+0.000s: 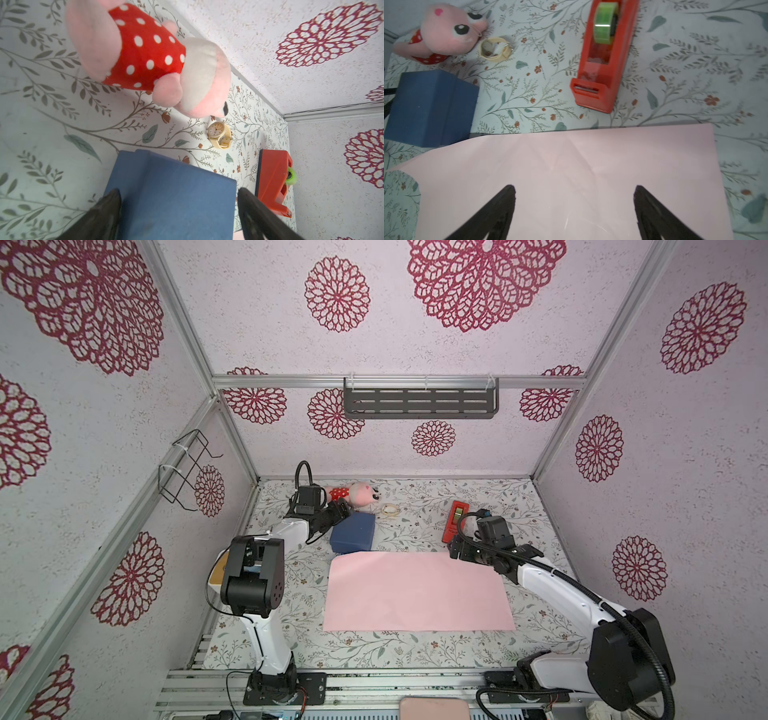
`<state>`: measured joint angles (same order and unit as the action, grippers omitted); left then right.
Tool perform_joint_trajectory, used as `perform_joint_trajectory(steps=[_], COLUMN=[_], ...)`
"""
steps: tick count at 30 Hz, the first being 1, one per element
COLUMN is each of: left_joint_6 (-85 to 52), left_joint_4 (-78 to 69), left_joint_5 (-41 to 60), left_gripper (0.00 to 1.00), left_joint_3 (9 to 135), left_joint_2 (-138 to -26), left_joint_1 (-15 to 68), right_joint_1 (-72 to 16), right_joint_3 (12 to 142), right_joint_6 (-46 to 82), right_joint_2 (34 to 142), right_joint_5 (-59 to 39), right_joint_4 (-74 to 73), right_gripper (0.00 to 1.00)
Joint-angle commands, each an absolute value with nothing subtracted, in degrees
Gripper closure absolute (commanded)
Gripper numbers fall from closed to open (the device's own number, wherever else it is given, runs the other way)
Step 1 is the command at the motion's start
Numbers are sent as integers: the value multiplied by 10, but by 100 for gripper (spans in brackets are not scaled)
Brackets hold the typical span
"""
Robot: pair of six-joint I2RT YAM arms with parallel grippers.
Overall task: Wrap the gift box in paper
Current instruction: 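Grasp the dark blue box with the left gripper while the right gripper grasps it too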
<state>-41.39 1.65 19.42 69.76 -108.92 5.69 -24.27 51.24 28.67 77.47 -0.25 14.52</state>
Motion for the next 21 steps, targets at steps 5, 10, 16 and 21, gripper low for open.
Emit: perform_joint_trajectory(steps=[5,10,16,21], left_joint_6=[-383,-351,-318,-317], left_joint_4=[61,89,130,127], left_joint_5=[181,251,288,291], left_gripper=[5,1,2,3], left_joint_3=[645,629,648,644], left_joint_2=[-1011,-1005,-1027,-1038], left_joint_1=[22,18,15,18], right_joint_1=[-338,-388,-412,-419], right_joint_3=[603,680,763,817], right_joint_6=[354,433,492,526], right_joint_2=[885,1000,1118,1195], right_joint_5=[-46,-84,-90,-117], right_joint_4=[19,-73,-142,-172], right_gripper=[8,3,1,6])
